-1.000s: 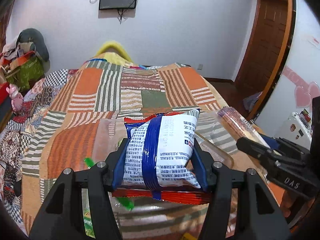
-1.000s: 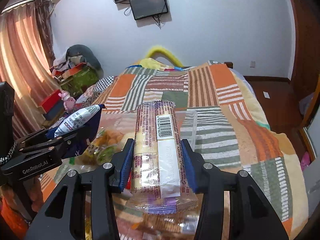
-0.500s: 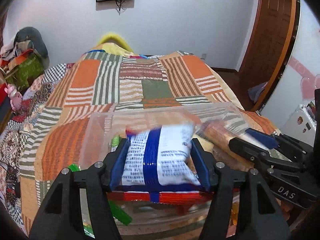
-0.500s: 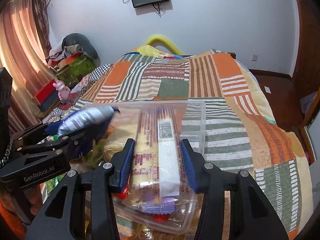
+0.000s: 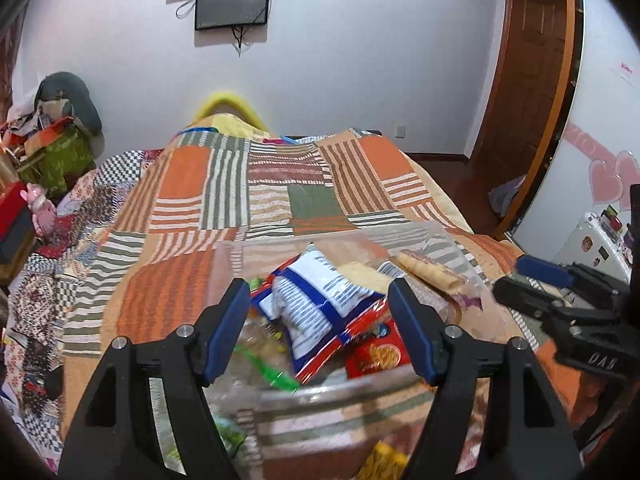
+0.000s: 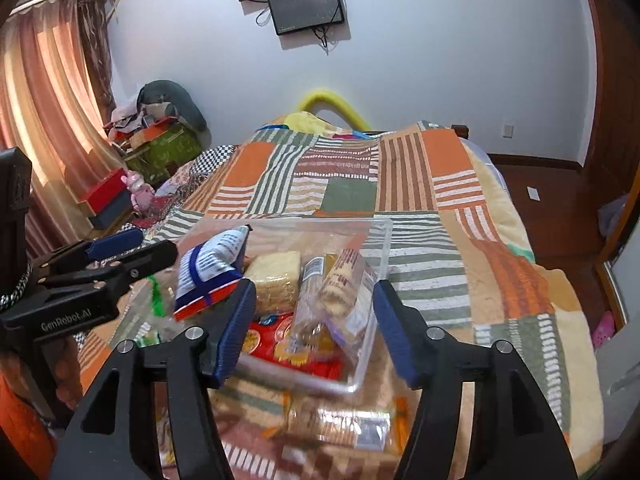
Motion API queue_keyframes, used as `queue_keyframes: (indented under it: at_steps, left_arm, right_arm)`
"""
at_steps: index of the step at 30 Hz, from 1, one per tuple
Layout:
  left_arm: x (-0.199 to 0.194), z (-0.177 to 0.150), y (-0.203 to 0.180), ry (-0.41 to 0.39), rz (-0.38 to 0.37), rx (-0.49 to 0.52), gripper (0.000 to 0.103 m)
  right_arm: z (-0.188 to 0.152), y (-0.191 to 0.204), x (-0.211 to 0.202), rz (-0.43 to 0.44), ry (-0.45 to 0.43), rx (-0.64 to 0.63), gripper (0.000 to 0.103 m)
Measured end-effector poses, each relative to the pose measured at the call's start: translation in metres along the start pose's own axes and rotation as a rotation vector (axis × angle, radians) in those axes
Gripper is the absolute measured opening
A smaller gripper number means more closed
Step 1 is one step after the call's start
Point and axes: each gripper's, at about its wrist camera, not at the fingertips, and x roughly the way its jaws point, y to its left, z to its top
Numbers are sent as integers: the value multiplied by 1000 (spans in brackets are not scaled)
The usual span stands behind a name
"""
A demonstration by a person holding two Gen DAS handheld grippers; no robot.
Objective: Organize snacks
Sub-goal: 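Grasp the green pea-snack bag with the left tool while the right grasps a cream biscuit roll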
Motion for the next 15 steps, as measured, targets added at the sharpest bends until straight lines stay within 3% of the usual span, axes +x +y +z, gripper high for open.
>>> queue_keyframes:
  at_steps: [7,15]
  left_arm:
    - [-32,-20,29,24,58,-5,77]
    - [-36,-58,72,112,128,-25,78]
  right_arm:
    - [-10,4,-31,-33,-19,-16,71]
    - [-36,3,-38,-53,25,7,80]
